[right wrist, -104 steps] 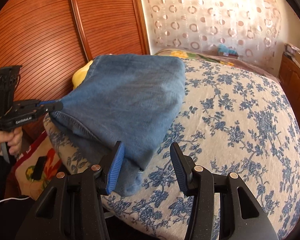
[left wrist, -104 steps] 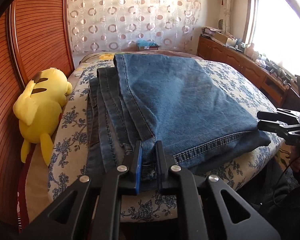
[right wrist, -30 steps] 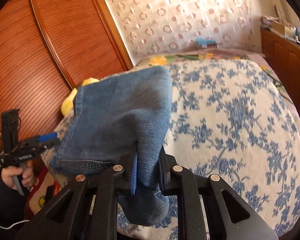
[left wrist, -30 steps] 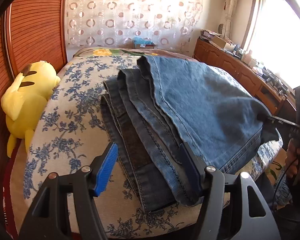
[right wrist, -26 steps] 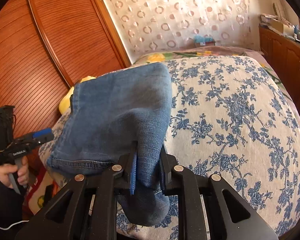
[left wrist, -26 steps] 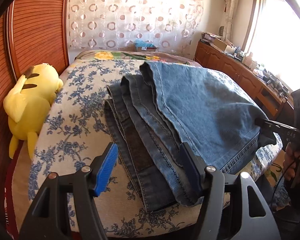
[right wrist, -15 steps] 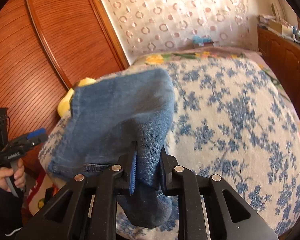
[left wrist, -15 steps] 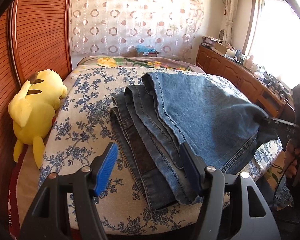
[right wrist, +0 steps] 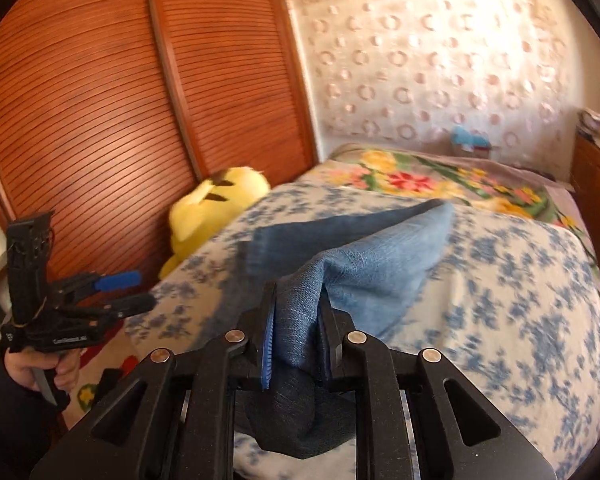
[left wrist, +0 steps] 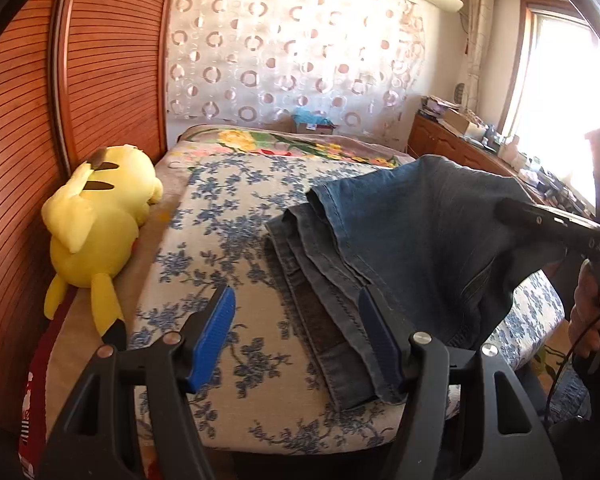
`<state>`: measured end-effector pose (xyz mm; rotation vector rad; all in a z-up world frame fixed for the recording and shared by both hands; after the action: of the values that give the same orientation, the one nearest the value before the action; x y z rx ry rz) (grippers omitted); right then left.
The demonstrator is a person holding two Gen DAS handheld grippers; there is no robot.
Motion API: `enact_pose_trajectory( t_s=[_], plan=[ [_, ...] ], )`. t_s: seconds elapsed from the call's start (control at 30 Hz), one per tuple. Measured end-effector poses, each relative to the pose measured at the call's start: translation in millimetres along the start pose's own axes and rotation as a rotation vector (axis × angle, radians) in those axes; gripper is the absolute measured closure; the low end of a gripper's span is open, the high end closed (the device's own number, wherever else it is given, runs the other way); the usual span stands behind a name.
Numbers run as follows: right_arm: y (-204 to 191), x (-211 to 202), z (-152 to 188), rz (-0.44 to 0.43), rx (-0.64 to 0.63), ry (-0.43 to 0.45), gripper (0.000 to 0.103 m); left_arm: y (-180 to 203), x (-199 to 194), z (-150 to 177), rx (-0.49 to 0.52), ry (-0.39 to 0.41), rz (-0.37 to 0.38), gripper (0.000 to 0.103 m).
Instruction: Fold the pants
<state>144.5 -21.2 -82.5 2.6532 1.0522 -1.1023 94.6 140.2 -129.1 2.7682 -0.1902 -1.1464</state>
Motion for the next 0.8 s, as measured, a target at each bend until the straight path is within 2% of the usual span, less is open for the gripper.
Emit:
enact_pose_trajectory(
  t_s=[0.17, 0.4, 0.53, 0.8],
  plan=[
    [-35.7, 21.2, 8.1, -0.067, -0.048, -0.032, 0.089, -15.3, -1.4, 0.0, -0.03, 0.008, -0.016, 0.039],
    [-66.4, 47.8, 37.9, -0.139, -0.086, -0.099, 0.089, -19.3, 2.1, -12.2, -0.034, 0.014, -0.018, 0.039],
    [-63.3, 48.8, 41.5, -0.132, -0.085, -0.095, 0.09, -6.6, 7.7, -30.7, 0.002, 0.023, -0.008, 0.039],
    [-42.3, 32.3, 42.2, -0.112, -0.036, -0.064, 0.09, 48.3, 30.8, -68.7, 0.098, 0.025, 0.076, 0.039]
  ],
)
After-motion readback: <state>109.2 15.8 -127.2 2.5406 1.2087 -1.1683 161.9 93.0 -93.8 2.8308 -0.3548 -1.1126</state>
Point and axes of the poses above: each gripper's, at about its wrist camera, not at the fingertips, and x roughly the way its jaws point, y to its right, z to its underside, the point moved 10 cm from there along x, roughly the way its jaws point, and after that the axes turned 7 degrees about -y, right-handed, at the moved point
